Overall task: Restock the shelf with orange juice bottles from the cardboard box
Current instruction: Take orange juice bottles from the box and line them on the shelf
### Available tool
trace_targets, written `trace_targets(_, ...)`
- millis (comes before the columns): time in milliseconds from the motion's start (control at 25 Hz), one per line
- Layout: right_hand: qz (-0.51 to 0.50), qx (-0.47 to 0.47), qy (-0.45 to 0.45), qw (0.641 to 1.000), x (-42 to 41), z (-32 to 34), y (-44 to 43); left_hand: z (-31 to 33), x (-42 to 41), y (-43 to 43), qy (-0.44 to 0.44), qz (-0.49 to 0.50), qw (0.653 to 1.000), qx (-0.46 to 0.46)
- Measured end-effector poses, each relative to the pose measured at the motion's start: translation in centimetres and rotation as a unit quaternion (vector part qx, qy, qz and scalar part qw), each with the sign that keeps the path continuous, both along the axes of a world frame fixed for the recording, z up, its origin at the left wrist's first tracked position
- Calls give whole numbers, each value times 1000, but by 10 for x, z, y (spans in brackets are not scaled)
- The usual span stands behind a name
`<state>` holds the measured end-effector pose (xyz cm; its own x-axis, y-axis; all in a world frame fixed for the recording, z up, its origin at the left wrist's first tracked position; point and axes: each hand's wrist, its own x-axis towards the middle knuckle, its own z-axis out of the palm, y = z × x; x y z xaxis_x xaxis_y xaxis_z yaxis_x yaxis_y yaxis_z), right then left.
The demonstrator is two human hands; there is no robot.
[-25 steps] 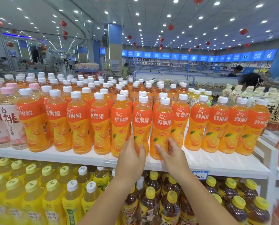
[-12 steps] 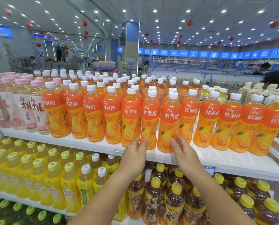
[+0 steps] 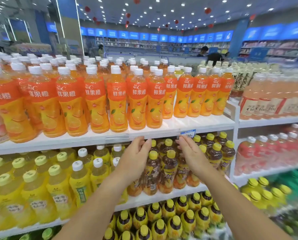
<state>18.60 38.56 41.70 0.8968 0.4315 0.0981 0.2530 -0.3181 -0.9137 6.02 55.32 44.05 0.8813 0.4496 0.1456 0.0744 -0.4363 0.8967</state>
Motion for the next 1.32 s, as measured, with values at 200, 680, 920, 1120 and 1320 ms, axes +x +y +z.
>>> trace_targets(200, -112, -4, 52, 992, -65, -31, -82, -25, -16, -59, 51, -120, 991, -29)
trace_targets(680, -329, -8, 122, 936, -189, -123, -350, -101, -29, -307, 175, -365, 915, -6)
trace_targets(920, -420, -39, 202, 884, -260, -187, -470, -173, -39, -422, 280, -435, 855, 39)
trace_targets(1120, -478, -9, 282, 832, -291, -228, -516, -222, -32, -492, 351, -494, 793, 65)
trace_targets(1320, -535, -11, 324, 780, -291, -275, -532, -284, 10, -541, 377, -549, 733, 138)
